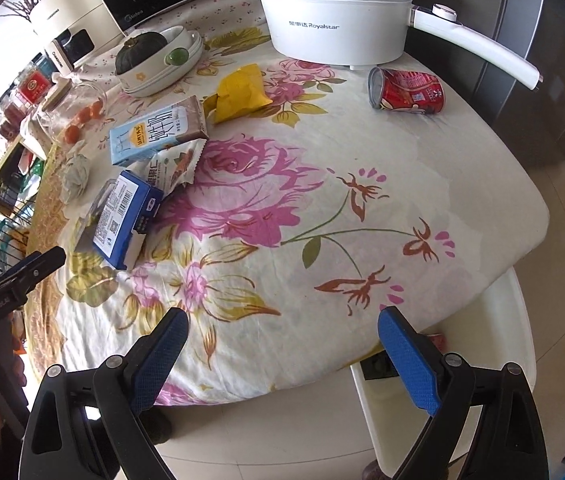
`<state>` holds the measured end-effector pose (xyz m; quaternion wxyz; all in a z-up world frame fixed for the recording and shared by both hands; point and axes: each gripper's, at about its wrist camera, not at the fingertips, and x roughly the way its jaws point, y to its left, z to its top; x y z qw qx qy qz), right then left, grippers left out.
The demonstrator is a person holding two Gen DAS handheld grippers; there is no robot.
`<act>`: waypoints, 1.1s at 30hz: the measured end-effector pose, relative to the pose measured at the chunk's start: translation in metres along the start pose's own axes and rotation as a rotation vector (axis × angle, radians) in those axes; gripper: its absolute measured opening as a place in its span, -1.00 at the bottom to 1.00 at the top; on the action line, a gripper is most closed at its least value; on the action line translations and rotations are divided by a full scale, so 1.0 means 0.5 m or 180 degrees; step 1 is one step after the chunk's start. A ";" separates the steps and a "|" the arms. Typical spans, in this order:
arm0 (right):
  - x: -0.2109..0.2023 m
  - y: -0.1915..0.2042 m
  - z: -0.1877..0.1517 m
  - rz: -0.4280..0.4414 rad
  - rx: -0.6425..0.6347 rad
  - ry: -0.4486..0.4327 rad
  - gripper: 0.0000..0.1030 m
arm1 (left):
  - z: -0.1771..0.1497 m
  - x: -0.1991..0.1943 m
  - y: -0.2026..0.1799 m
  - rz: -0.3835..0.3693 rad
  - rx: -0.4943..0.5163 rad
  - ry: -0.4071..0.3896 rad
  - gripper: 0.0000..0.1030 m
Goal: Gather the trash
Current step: 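Grasp the blue almond carton with the left tool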
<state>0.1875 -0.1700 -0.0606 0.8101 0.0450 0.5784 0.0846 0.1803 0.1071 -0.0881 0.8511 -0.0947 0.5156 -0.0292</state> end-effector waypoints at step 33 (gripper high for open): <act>0.057 0.094 0.027 0.0176 0.0070 0.0111 0.89 | 0.013 0.014 0.053 0.0042 -0.0002 -0.0034 -0.30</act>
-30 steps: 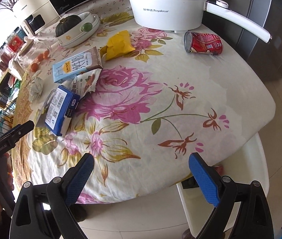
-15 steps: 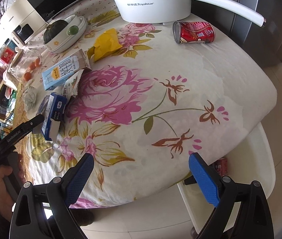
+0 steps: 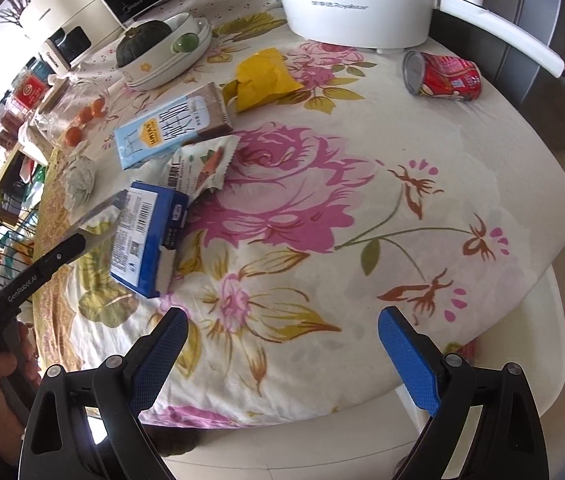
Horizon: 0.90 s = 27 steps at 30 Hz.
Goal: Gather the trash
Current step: 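Grasp the blue almond carton with the left tool, then grasp the blue barcode box with the right tool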
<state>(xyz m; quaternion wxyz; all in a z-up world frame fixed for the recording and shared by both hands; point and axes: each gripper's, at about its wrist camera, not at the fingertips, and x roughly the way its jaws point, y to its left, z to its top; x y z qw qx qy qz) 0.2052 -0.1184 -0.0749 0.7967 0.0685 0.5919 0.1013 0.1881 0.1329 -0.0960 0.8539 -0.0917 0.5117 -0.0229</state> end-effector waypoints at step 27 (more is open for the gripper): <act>0.150 0.193 0.056 0.0074 -0.0134 -0.0200 0.30 | -0.064 -0.076 0.134 0.0285 -0.0032 0.0110 0.61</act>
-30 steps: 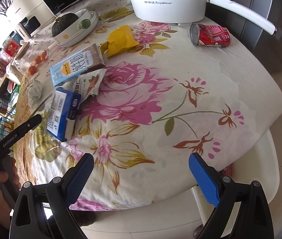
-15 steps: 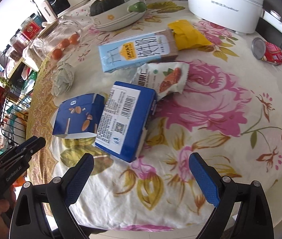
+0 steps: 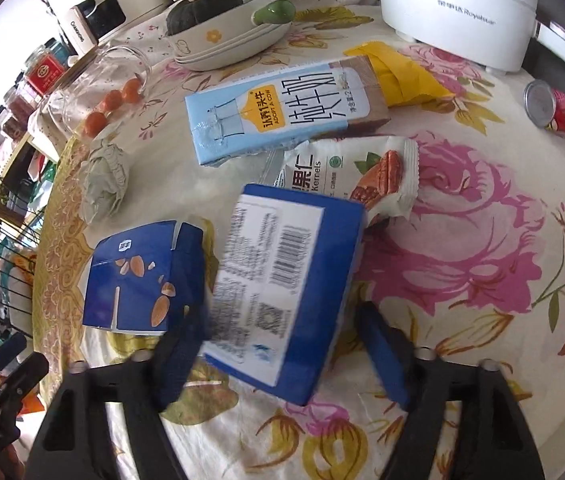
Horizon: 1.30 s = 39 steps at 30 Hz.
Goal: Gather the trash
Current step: 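Grasp the blue barcode box with the right tool, then carry the almond carton and barcode box with both tools over the white bin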
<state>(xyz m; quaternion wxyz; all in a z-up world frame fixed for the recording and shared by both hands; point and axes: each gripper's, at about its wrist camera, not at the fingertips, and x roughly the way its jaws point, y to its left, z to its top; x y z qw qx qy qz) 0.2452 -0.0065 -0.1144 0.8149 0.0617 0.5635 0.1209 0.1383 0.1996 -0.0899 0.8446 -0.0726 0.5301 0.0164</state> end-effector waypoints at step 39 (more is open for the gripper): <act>-0.163 -0.193 -0.038 -0.0085 0.0078 -0.0018 0.29 | 0.063 0.153 -0.226 0.0306 0.0088 0.0144 0.89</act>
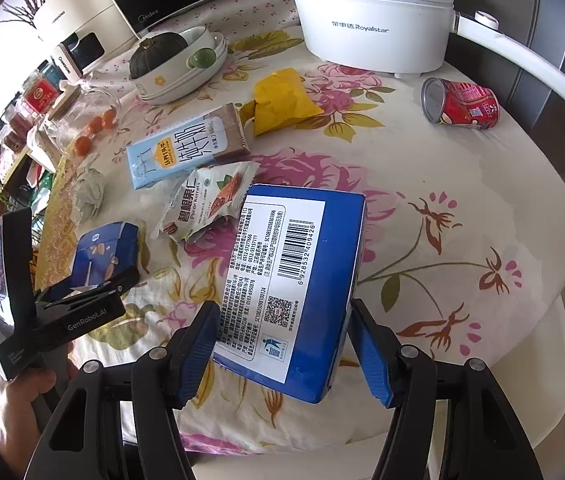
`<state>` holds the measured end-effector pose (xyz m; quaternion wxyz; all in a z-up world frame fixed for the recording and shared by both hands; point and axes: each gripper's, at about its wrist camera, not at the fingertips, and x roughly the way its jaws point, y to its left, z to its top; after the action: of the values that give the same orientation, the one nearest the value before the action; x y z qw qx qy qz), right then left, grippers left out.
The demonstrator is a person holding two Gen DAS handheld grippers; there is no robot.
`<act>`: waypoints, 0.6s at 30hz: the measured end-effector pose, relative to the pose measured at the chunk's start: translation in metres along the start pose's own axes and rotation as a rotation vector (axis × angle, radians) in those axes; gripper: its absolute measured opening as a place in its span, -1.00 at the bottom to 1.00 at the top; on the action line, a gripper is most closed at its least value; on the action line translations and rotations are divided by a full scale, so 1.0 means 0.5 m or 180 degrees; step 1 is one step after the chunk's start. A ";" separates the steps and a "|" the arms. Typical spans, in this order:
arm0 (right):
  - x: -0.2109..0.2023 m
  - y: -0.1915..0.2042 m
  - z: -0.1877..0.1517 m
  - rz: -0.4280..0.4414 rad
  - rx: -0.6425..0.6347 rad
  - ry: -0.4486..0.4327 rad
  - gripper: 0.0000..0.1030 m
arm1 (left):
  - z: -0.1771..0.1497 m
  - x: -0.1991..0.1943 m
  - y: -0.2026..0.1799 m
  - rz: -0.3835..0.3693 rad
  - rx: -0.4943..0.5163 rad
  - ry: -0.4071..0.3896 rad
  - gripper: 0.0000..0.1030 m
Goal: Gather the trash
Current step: 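Carry the almond carton and barcode box with both tools over the white bin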
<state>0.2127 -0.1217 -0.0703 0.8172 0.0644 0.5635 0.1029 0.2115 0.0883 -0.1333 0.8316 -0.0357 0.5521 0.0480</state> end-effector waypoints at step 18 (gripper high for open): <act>-0.073 -0.066 -0.029 -0.0080 -0.0059 -0.0113 0.29 | -0.039 -0.133 -0.022 -0.0413 0.0330 -0.0372 0.80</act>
<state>0.1895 -0.1629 -0.0498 0.8289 0.0516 0.5486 0.0966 0.1695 0.0727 -0.0794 0.8645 -0.0255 0.5010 -0.0326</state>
